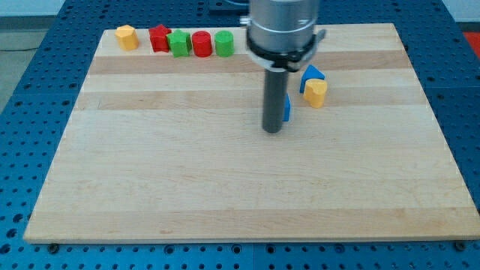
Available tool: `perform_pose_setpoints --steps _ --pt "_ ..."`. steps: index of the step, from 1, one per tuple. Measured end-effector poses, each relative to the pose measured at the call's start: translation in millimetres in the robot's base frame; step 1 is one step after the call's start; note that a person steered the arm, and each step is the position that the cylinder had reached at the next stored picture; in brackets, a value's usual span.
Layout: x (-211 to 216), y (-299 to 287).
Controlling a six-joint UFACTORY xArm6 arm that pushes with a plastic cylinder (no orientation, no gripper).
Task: Place the blue cube to the top center of the board
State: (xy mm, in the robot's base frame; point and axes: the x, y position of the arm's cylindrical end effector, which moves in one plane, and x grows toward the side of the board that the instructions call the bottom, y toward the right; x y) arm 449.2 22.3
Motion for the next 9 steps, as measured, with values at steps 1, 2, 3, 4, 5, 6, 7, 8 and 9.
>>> perform_pose_setpoints --steps 1,2,3,4,5,6,7,8,9 --pt "-3 15" --pt "-4 64" --pt "-26 55" --pt "-49 5" --pt "-39 -2" --pt "-32 -7" --pt "-35 -19" --pt "-48 -30" --pt "-64 -31"
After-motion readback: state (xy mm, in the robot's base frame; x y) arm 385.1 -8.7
